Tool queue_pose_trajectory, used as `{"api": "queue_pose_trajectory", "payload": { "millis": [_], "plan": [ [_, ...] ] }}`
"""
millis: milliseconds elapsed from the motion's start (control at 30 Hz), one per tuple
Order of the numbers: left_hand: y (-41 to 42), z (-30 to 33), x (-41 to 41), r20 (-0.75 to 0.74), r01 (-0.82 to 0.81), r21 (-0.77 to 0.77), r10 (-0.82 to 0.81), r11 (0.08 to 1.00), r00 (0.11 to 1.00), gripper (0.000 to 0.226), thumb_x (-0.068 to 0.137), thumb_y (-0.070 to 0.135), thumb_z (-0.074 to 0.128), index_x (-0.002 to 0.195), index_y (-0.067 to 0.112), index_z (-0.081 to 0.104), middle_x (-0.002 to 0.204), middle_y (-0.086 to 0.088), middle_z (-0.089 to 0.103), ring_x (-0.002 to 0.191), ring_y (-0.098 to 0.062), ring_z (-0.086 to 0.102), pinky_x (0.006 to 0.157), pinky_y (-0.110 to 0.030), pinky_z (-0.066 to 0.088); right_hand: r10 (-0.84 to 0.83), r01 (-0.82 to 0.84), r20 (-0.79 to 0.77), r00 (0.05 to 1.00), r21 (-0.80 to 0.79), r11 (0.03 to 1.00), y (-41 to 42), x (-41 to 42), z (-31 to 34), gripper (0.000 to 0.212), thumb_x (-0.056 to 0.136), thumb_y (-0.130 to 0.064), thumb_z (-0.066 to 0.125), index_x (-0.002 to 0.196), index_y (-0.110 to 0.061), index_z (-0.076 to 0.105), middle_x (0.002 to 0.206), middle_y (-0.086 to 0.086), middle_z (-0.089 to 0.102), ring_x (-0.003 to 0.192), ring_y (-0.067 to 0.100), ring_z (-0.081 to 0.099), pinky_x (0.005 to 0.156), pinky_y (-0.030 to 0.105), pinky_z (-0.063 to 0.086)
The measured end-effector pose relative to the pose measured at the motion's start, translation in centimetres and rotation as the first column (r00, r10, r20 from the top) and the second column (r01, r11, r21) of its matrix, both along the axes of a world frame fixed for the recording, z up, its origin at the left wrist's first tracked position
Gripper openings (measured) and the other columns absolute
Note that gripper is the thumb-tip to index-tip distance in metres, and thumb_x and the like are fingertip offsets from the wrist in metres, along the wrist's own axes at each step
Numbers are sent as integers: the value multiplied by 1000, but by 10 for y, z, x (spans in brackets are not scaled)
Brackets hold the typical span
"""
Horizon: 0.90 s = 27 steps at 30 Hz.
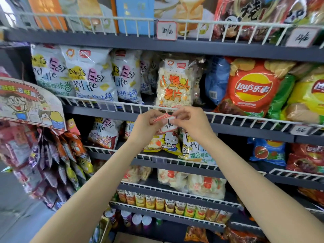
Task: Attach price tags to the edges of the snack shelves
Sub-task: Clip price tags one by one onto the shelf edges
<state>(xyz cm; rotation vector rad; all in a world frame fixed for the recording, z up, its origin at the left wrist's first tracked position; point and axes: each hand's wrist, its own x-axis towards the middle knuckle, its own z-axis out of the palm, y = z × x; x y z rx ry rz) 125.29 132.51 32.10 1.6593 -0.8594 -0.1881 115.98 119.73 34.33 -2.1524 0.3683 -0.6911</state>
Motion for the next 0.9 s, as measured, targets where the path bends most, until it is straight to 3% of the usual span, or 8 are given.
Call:
{"api": "queue_pose_trajectory", "payload": {
  "millis": [167,300,400,533,600,700,800,900],
  "plan": [
    [39,5,31,-36,18,4,-18,1000,999,7,91,14,59,89,20,62,81,-4,67,78,-25,64,73,-37,60,37,-38,26,999,52,998,35,35,1,10,76,-7,74,82,-12,68,66,-3,64,54,-2,57,56,12,46],
    [81,1,71,-51,-8,33,10,999,999,11,91,16,59,85,23,63,86,-14,66,85,-39,64,79,-55,56,2,-5,36,999,75,997,73,72,-8,10,79,-4,71,87,-9,69,71,-1,65,60,1,59,54,7,44],
    [107,-1,107,13,-56,70,55,996,998,8,91,20,60,98,19,62,93,-11,70,87,-37,66,78,-53,56,-60,51,65,996,130,990,100,100,-13,6,83,-7,67,87,-12,64,74,3,66,61,7,61,49,7,43],
    [128,-4,144,112,-106,155,89,982,990,32,91,25,58,122,17,52,103,-8,68,89,-28,66,69,-34,55,-169,152,128,977,132,980,126,133,-12,23,86,-8,64,75,-25,53,76,2,64,69,14,63,61,25,52],
    [133,-9,157,136,-100,203,74,974,988,44,92,26,57,131,15,44,106,-13,68,89,-26,65,70,-31,52,-208,184,157,965,153,971,134,144,-11,23,85,-2,61,76,-21,52,82,5,65,73,12,63,63,30,56],
    [138,-15,166,116,-70,257,42,964,992,55,92,26,57,140,14,32,88,-16,67,63,-24,59,56,-35,47,-255,240,164,953,106,965,143,153,-11,20,83,3,61,89,-14,54,86,2,64,84,11,62,58,19,53],
    [139,-16,172,103,-18,259,-9,966,995,63,92,26,58,145,14,25,94,-19,69,83,-32,65,70,-37,51,-269,262,158,950,62,963,146,156,-8,27,82,5,60,95,-18,56,87,0,63,85,12,62,56,13,49],
    [135,-17,177,109,30,270,-61,963,992,69,91,27,58,147,14,21,91,-20,70,86,-32,66,72,-35,51,-274,279,135,952,-17,960,147,161,-6,21,84,1,59,91,-19,61,85,-1,63,80,12,60,51,5,43]
  ]
}}
